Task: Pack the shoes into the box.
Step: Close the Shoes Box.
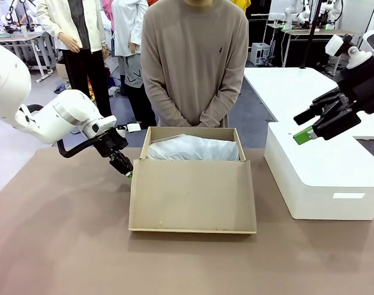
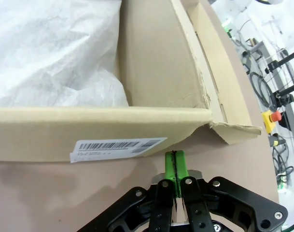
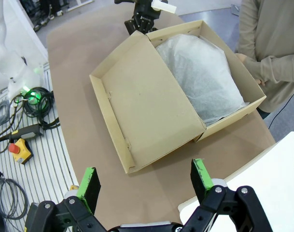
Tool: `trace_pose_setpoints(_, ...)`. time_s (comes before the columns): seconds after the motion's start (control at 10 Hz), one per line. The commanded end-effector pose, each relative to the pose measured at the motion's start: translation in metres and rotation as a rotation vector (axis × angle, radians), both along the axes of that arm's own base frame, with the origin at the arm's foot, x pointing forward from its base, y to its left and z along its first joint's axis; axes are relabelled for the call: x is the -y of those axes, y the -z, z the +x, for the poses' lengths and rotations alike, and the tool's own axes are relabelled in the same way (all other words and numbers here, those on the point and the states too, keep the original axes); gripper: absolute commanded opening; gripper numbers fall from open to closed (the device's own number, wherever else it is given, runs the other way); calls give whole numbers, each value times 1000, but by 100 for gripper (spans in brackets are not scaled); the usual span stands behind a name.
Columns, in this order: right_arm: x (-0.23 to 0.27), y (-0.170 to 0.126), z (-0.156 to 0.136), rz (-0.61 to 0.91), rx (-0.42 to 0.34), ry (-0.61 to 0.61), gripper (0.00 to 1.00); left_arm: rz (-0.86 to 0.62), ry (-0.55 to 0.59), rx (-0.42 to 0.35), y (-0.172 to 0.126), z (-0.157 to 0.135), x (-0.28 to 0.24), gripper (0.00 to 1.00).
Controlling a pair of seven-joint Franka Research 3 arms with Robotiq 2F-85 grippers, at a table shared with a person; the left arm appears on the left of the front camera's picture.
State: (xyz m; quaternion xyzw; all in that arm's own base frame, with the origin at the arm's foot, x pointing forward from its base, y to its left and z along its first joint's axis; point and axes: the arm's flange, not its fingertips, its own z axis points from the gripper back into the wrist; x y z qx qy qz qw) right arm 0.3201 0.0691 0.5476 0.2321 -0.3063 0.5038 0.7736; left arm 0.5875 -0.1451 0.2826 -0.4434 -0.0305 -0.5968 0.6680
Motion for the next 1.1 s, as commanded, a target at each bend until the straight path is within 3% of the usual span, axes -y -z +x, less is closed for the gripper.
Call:
trace_pose_setpoints(0.0,0,0,3,33,16,-24,100,-67,21,-22,2,-1,0,0)
trace_pose_setpoints(1.0,0,0,3,33,16,-24,100,-225,128,-129,3,-7,9,0)
